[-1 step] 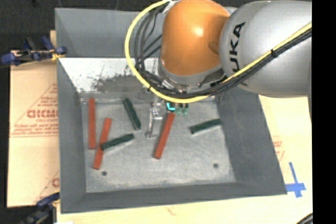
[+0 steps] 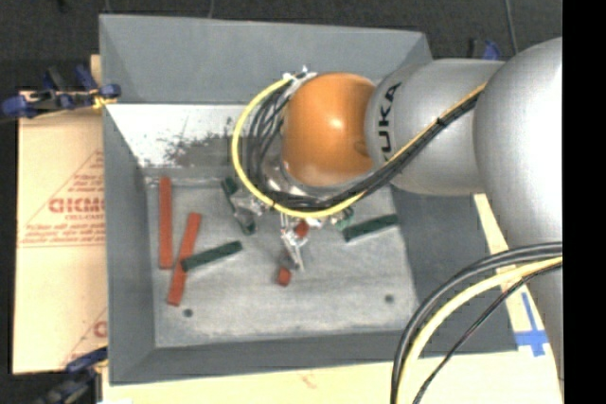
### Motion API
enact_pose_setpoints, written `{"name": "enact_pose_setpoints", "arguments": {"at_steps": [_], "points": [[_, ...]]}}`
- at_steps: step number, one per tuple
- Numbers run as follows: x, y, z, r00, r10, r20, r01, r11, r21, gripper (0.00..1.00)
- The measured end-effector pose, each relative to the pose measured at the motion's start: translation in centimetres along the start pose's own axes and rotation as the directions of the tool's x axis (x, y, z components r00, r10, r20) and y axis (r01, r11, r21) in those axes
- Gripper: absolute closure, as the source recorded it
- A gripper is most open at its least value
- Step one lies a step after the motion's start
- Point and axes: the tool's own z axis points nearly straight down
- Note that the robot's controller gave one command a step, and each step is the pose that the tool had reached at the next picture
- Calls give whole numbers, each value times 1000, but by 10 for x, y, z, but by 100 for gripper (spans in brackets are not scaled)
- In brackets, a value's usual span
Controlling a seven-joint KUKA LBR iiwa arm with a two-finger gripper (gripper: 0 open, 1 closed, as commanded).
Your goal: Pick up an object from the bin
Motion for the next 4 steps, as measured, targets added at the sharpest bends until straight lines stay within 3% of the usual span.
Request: {"name": "enact_pose_setpoints", "arguments": {"at_steps": [1, 2, 3, 4], "points": [[24, -8, -30, 961, -277, -2, 277, 961, 0, 0], [41, -40, -45, 826, -563, -2, 563, 826, -1, 0], [23, -27, 0, 664, -748, 0, 748, 664, 1, 0], [21, -28, -3, 668, -744, 2, 744, 668, 3, 0]]}}
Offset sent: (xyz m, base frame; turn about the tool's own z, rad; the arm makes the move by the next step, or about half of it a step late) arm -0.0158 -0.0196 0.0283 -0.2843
